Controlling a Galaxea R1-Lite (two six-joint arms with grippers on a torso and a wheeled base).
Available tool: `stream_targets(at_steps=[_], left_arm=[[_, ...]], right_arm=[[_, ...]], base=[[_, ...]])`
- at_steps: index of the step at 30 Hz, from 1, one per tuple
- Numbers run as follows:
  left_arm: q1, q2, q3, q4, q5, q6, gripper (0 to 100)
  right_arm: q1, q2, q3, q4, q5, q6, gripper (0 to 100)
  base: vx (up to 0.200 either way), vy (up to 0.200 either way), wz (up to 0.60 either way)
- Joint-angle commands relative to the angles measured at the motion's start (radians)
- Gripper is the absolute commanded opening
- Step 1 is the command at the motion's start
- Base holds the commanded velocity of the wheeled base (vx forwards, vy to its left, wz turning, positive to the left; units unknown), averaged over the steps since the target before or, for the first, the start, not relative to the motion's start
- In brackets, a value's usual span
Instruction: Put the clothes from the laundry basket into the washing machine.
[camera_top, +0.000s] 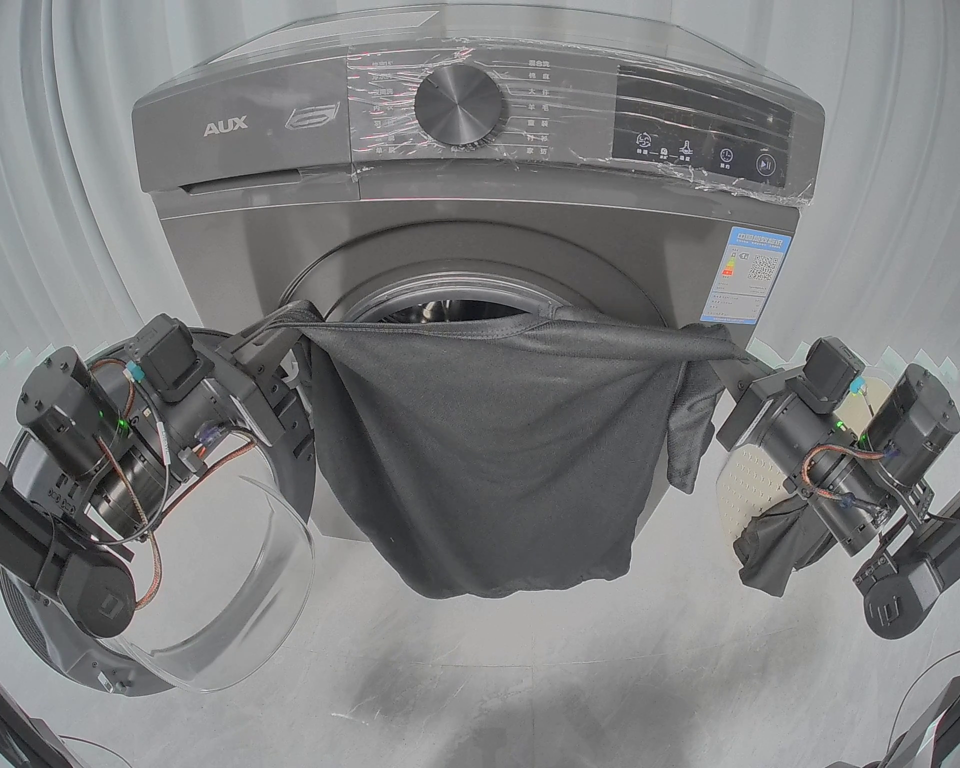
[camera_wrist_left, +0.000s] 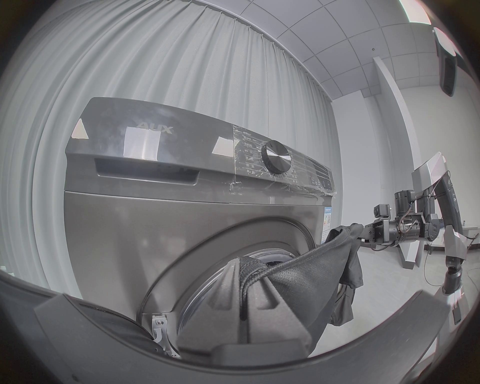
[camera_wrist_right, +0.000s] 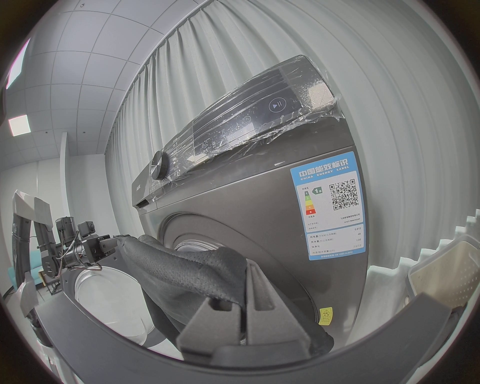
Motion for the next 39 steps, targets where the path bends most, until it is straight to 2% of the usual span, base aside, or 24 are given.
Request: stream_targets(at_steps=[1,13,18,20,21,23,26,30,33,36,39], left_arm=[[0.0,-0.011,-0.001,-0.001,-0.001,-0.001,0],[-0.009,0.001,0.015,-0.001,0.001,-0.001,0],[-0.018,0.03,0.019,-0.001,0.001,-0.002,0],[-0.043,0.045,0.021,-0.001,0.006,-0.007,0],[-0.056,0.055,0.021,-0.001,0.009,-0.007,0],[-0.073,0.072,0.022,-0.001,0.015,-0.007,0],[-0.101,0.125,0.005,-0.001,0.056,-0.013,0],[-0.135,0.191,-0.064,-0.001,0.102,-0.013,0],[-0.158,0.226,-0.105,-0.001,0.157,-0.011,0],[-0.185,0.239,-0.134,-0.001,0.199,-0.011,0],[-0.201,0.245,-0.177,0.008,0.203,-0.013,0]], right_arm=[[0.005,-0.005,0.0,-0.001,0.0,0.0,0],[0.014,0.001,0.017,-0.001,0.0,0.005,0],[0.016,0.01,0.069,-0.001,0.002,0.006,0],[0.022,0.042,0.1,0.001,0.003,0.009,0],[0.028,0.061,0.12,0.001,0.002,0.009,100],[0.04,0.097,0.158,-0.001,0.003,0.009,100],[0.066,0.183,0.194,-0.001,0.002,0.009,100],[0.078,0.303,0.2,-0.001,0.003,0.005,100],[0.105,0.37,0.189,-0.001,0.009,0.013,100],[0.138,0.389,0.175,-0.002,0.028,0.013,100],[0.18,0.424,0.164,-0.002,0.061,0.013,100]], base=[[0.0,0.0,0.0],[0.0,0.0,0.0],[0.0,0.0,0.0],[0.0,0.0,0.0],[0.0,0.0,0.0],[0.0,0.0,0.0],[0.0,0.0,0.0],[0.0,0.0,0.0],[0.0,0.0,0.0],[0.0,0.0,0.0],[0.0,0.0,0.0]])
